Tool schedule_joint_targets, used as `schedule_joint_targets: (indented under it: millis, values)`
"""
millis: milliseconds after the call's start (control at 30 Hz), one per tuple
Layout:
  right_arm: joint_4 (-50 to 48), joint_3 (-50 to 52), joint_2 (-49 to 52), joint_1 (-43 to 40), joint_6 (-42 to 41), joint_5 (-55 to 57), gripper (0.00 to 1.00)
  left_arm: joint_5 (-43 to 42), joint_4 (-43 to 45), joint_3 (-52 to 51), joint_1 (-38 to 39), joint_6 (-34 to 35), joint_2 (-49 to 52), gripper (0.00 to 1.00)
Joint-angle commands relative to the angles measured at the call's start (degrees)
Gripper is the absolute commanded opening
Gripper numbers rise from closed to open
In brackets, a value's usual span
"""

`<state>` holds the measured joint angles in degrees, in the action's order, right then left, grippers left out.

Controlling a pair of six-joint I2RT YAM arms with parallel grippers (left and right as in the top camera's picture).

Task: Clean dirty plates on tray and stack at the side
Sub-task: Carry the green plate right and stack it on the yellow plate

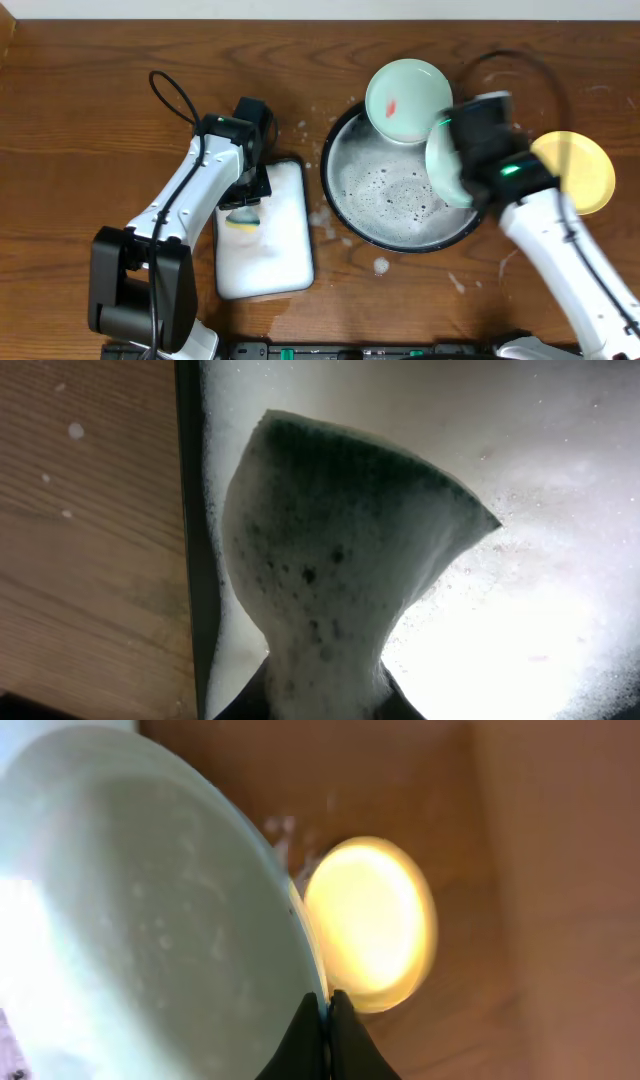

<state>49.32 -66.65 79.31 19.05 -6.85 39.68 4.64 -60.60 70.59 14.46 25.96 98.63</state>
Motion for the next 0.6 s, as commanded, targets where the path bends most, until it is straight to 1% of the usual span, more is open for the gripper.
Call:
schedule_joint_targets:
  millis: [0,33,100,200,300,367,467,567]
  values:
    - [-1.0,-0.9,-1.2,-15.4,-7.3,-27.1,0.01,0.5,-0.3,0.0,-0.3,0.9,0.2,0.17]
    - [-1.4,-0.9,-1.1,-20.5,-7.4,-33.6,0.01,0.5,-0.4,0.0,-0.3,0.9,0.2,0.17]
    - [-2.0,-0.9,-0.8,-28.8,-8.3,-42.5,0.01,0.5,-0.5,0.0,-0.3,0.9,0.2,0.17]
    - [-3.2,-0.9,0.5,-41.1,-10.4,-51.3,0.01,0.5,-0.6,0.0,-0.3,0.9,0.2,0.17]
    - [-4.1,-0.9,2.9,-51.1,-13.1,-53.1,0.01,0.5,-0.7,0.0,-0.2,0.9,0.2,0.17]
    - [-5.1,-0.9,5.3,-55.6,-14.0,-53.0,0.01,0.5,-0.8,0.0,-0.3,0.9,0.2,0.17]
    - [-6.8,-0.9,9.4,-59.7,-15.0,-53.0,0.01,0.5,-0.8,0.0,-0.2,0.9,0.2,0.17]
    - [-8.6,-0.9,13.8,-61.7,-15.9,-52.6,0.01,0.5,-0.8,0.0,-0.2,0.9,0.2,0.17]
